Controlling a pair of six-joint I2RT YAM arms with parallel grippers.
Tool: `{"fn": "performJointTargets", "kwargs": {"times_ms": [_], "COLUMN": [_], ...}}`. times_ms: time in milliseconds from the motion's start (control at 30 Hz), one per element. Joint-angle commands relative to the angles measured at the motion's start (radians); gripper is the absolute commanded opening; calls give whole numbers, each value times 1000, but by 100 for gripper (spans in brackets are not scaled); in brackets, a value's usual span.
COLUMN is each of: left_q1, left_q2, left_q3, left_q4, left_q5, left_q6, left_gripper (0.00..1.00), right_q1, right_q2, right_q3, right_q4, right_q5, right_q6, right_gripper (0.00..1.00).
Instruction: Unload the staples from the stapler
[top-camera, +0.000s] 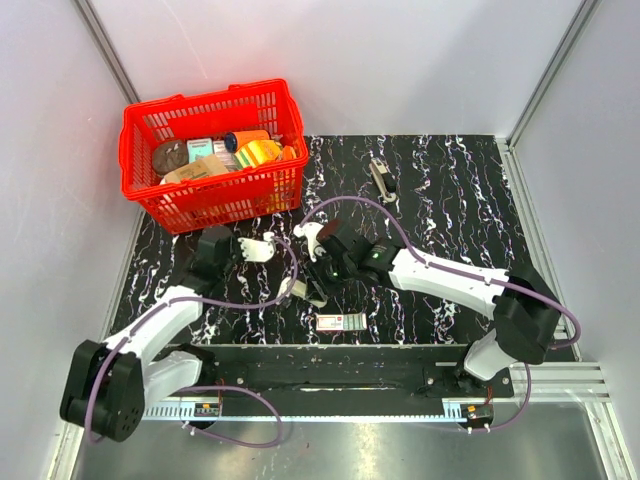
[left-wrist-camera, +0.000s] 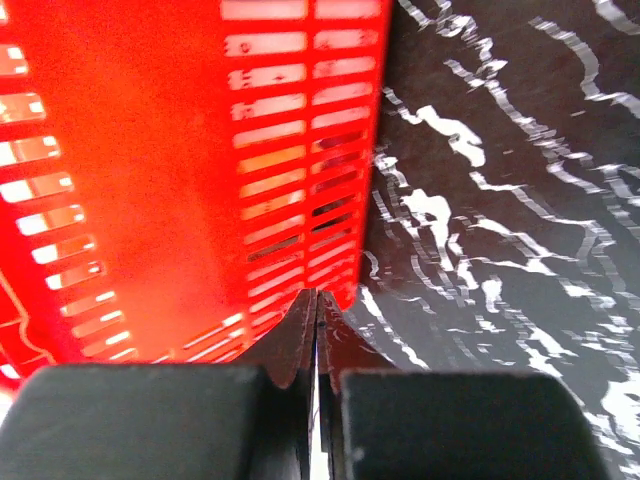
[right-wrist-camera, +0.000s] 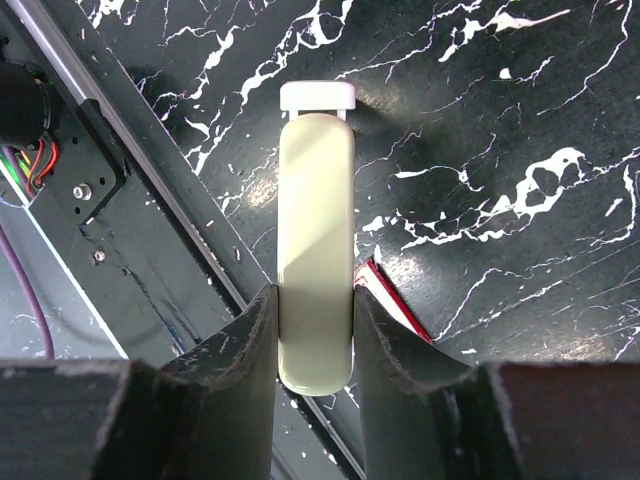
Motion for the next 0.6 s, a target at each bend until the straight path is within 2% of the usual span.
{"fn": "performJointTargets", "kwargs": {"times_ms": [0,100,233,300,367,433,567], "left_q1": [-55,-55,-55,-55,-54,-54,-34], "left_q2": [-58,-83,-90,-95,-96,-90,-75], "left_q3": [22,127,204,192,169,149,176], "left_q4": [-164,-343,-544,-583,-595,-591,-560], "left_q5": [20,128,311,377,428,448,452], "left_q6": [-153,-345,-459,-464,-459,-462,-520], "left_gripper": [0,1,23,34,41,45,45], "right_q1": [5,5,5,5,5,5,5], "right_q2": [8,17,23,26,18,3,-17], "right_q3": [33,48,51,56,54,43,11], "right_q4": [62,92,132,140,152,183,318], "right_q5": [-30,-4,17,24,33,43,59], "right_q6": [37,58,83,92,103,123,140], "right_gripper": [0,0,0,0,0,0,0]}}
